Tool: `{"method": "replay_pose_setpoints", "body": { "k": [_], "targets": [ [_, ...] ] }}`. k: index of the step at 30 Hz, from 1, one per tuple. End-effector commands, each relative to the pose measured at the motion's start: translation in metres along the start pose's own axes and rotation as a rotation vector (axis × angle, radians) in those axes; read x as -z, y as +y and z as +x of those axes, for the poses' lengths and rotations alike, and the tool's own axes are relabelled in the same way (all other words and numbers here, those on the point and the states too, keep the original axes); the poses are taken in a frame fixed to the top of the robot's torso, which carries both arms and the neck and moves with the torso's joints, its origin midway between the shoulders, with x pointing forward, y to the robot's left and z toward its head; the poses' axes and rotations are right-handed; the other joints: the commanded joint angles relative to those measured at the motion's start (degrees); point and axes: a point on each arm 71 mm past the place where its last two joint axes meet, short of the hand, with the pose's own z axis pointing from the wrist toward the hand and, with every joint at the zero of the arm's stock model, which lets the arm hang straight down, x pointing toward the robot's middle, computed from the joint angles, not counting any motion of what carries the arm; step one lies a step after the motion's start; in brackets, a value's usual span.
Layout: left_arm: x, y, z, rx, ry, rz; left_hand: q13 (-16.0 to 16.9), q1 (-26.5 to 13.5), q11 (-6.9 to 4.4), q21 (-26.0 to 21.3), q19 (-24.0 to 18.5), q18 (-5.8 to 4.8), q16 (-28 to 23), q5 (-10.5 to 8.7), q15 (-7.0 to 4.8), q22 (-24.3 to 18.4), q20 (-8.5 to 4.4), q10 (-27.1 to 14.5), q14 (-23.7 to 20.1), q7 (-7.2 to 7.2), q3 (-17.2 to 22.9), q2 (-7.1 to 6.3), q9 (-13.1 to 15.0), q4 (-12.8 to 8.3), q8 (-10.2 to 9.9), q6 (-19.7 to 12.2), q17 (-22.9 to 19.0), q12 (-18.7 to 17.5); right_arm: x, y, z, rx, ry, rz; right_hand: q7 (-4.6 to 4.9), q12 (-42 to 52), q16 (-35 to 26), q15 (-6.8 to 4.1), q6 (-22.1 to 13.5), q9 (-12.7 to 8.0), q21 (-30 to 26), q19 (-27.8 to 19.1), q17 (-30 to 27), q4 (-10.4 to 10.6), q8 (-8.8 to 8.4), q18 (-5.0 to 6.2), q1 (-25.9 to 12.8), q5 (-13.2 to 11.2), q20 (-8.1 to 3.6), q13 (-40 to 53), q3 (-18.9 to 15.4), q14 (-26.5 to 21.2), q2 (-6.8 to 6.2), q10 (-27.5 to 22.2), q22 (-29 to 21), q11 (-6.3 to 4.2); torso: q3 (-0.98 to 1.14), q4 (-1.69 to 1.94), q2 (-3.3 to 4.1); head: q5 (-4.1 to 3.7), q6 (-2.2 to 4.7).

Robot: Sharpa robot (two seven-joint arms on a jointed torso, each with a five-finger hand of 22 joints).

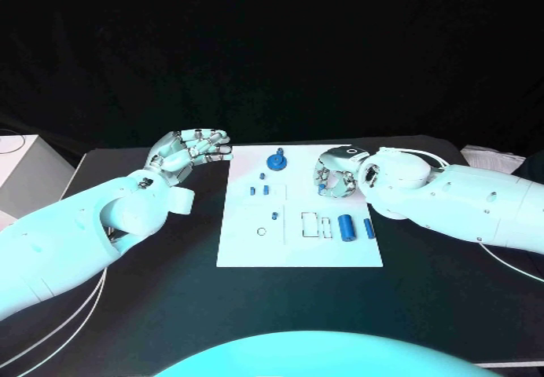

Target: Assemble the parts on the task board

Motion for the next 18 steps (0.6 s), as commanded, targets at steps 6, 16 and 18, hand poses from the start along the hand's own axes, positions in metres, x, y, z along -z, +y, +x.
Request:
{"method": "replay_pose_setpoints", "body": {
  "k": [6,16,18],
  "targets": [
    [0.000,-0.001,0.002,0.012,0.016,0.009,0.11,0.86,0.00,-0.40,0.65,0.61,-0.27,-0.03,-0.05,-0.22,-0.13,-0.47,-0.42,0.04,-0.32,0.09,-0.09,-0.03,0.36,-0.25,0.25,0.42,0.001,0.001,0.000,0.017,-0.047,0.016,-0.32,0.66,0.55,-1.13,2.30,0.98,1.64,2.64,0.53,-2.26,1.47,-0.71,2.47,-3.05,-1.14,0.40,3.74,2.24,3.11,3.24,5.34,-0.79,-0.01,0.07,-0.04,0.06,-0.15],
    [0.000,0.000,0.001,0.011,0.014,0.008,0.11,0.86,0.00,-0.40,0.65,0.61,-0.27,-0.03,-0.05,-0.22,-0.13,-0.47,-0.42,0.04,-0.32,0.09,-0.09,-0.03,0.36,-0.25,0.25,0.42,0.011,0.011,-0.009,0.008,-0.159,-0.001,-0.30,0.88,0.85,-1.36,3.04,2.14,3.24,2.83,1.05,-5.47,2.37,-0.99,2.65,-8.11,-1.42,1.70,8.50,2.34,4.32,5.20,6.41,-1.03,0.04,-0.07,-0.05,0.31,-0.06],
    [0.000,0.000,0.001,0.011,0.013,0.008,0.11,0.86,0.00,-0.40,0.65,0.61,-0.27,-0.03,-0.05,-0.22,-0.13,-0.47,-0.42,0.04,-0.32,0.09,-0.09,-0.03,0.36,-0.25,0.25,0.42,0.015,0.014,-0.014,-0.002,-0.179,-0.009,-0.30,0.89,0.90,-1.36,3.09,2.17,3.35,2.85,1.14,-5.52,2.41,-1.01,2.59,-8.16,-1.43,1.74,8.57,2.36,4.30,5.27,6.47,-1.04,0.05,-0.09,-0.07,0.33,-0.02]
  ]
}}
